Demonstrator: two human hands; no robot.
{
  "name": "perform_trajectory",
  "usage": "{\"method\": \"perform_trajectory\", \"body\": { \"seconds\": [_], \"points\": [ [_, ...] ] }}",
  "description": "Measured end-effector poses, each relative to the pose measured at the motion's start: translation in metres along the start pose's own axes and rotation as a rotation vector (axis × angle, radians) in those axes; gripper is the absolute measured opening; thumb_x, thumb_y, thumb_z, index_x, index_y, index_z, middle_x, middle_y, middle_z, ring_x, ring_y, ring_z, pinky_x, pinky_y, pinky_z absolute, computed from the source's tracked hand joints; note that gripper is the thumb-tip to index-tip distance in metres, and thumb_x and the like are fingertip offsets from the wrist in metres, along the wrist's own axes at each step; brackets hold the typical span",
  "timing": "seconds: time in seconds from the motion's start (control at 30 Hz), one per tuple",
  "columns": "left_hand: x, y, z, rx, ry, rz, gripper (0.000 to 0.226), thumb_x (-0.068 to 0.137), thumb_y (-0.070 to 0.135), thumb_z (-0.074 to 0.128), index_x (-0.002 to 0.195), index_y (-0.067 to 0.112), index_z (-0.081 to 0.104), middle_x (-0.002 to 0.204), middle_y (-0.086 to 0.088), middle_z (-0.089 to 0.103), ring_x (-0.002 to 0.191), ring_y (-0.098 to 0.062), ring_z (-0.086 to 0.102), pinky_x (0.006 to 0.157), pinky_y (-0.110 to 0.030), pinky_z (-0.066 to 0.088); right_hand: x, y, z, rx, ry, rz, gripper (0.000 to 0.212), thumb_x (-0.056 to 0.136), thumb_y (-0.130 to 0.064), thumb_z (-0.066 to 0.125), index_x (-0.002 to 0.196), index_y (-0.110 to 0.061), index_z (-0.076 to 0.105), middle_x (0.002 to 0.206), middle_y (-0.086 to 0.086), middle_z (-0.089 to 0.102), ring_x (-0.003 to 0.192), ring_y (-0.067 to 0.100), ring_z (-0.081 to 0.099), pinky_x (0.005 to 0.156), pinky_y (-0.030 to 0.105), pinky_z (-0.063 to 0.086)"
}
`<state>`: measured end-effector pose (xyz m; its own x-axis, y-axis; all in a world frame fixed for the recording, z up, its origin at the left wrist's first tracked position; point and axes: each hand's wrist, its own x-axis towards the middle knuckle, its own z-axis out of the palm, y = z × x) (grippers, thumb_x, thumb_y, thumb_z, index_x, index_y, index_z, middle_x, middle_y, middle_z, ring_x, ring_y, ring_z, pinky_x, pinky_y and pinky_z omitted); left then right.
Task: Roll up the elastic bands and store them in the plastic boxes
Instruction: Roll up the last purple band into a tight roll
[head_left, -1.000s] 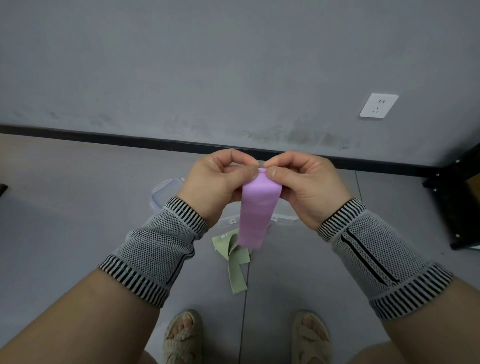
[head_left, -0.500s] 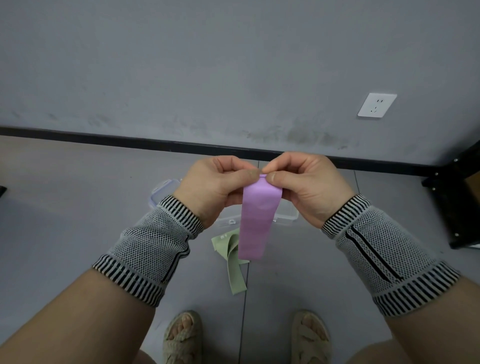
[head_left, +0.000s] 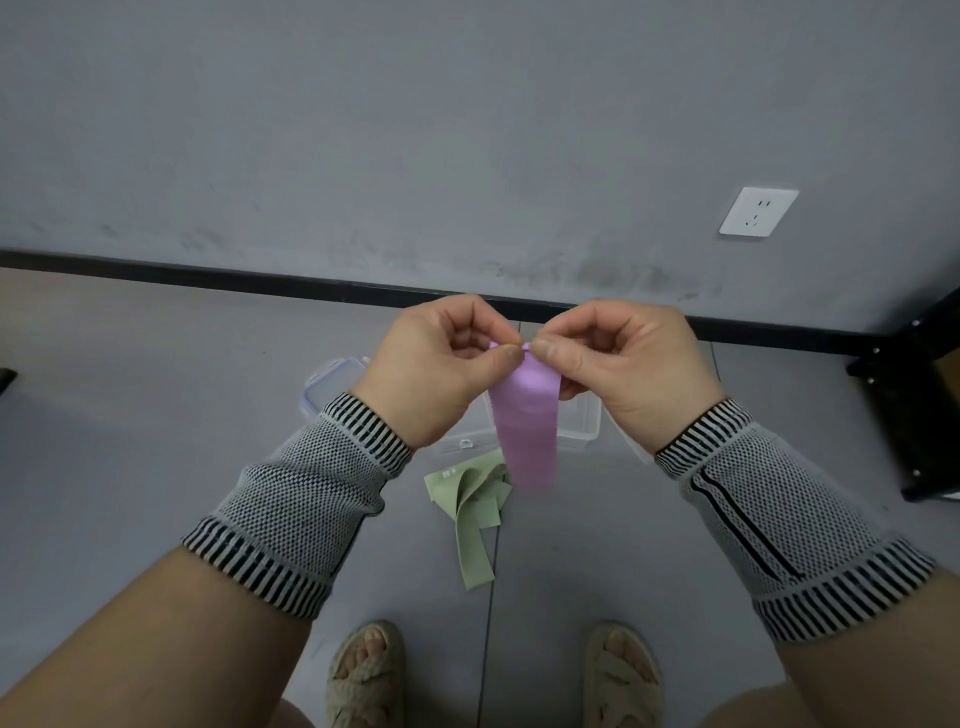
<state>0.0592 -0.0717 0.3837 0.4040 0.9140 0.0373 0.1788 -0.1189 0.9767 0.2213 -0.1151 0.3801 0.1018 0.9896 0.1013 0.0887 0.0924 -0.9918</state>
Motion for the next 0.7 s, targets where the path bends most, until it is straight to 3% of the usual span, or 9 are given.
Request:
{"method": "perform_trajectory", "body": {
  "seconds": [0.1, 0.27, 0.4, 0.5, 0.7],
  "points": [
    [-0.0001, 0.0008, -0.0012, -0.01, -0.005, -0.019, 0.016, 0.081, -0.001, 0.067, 0.073, 0.012, 0.063, 0.072, -0.007, 0.065, 0.074, -0.026, 0.061, 0.078, -0.044, 0.054, 0.0004, 0.0003, -0.0002, -0.03, -0.037, 0.002, 0.013, 0.078, 0.001, 0.071, 0.077, -0.012, 0.069, 0.064, 0.0, 0.07, 0.058, 0.013, 0.064, 0.056, 0.026, 0.056],
    [0.0003, 0.0018, -0.0024, -0.097, -0.039, -0.084, 0.017, 0.083, -0.003, 0.063, 0.073, 0.011, 0.064, 0.061, -0.001, 0.064, 0.06, -0.011, 0.06, 0.06, -0.023, 0.054, 0.0014, 0.0005, -0.0019, -0.041, -0.05, 0.01, 0.018, 0.083, 0.002, 0.066, 0.074, -0.013, 0.067, 0.06, -0.001, 0.069, 0.053, 0.012, 0.063, 0.054, 0.024, 0.056],
    [0.0024, -0.0001, -0.0027, -0.202, -0.053, -0.143, 0.015, 0.083, -0.002, 0.064, 0.074, 0.009, 0.065, 0.069, -0.011, 0.065, 0.066, -0.018, 0.061, 0.064, -0.029, 0.055, -0.0002, 0.0021, 0.0005, -0.015, -0.041, -0.006, 0.018, 0.085, 0.002, 0.063, 0.074, -0.012, 0.065, 0.06, 0.002, 0.069, 0.052, 0.014, 0.063, 0.053, 0.026, 0.056],
    [0.0033, -0.0014, -0.0028, -0.317, -0.048, -0.199, 0.008, 0.073, 0.003, 0.067, 0.07, 0.01, 0.066, 0.074, -0.014, 0.066, 0.068, -0.021, 0.062, 0.064, -0.03, 0.055, 0.0009, 0.0055, 0.0016, 0.115, -0.062, 0.032, 0.02, 0.084, 0.003, 0.064, 0.073, -0.013, 0.066, 0.065, 0.005, 0.069, 0.059, 0.016, 0.065, 0.056, 0.028, 0.056],
    [0.0024, 0.0009, -0.0019, -0.358, -0.05, -0.22, 0.018, 0.083, -0.01, 0.058, 0.074, 0.006, 0.06, 0.077, -0.016, 0.065, 0.068, -0.02, 0.064, 0.065, -0.028, 0.057, 0.0047, 0.0076, 0.0008, 0.404, -0.125, 0.22, 0.011, 0.072, 0.004, 0.065, 0.07, -0.007, 0.064, 0.068, 0.006, 0.069, 0.065, 0.017, 0.066, 0.064, 0.031, 0.057]
  ]
}}
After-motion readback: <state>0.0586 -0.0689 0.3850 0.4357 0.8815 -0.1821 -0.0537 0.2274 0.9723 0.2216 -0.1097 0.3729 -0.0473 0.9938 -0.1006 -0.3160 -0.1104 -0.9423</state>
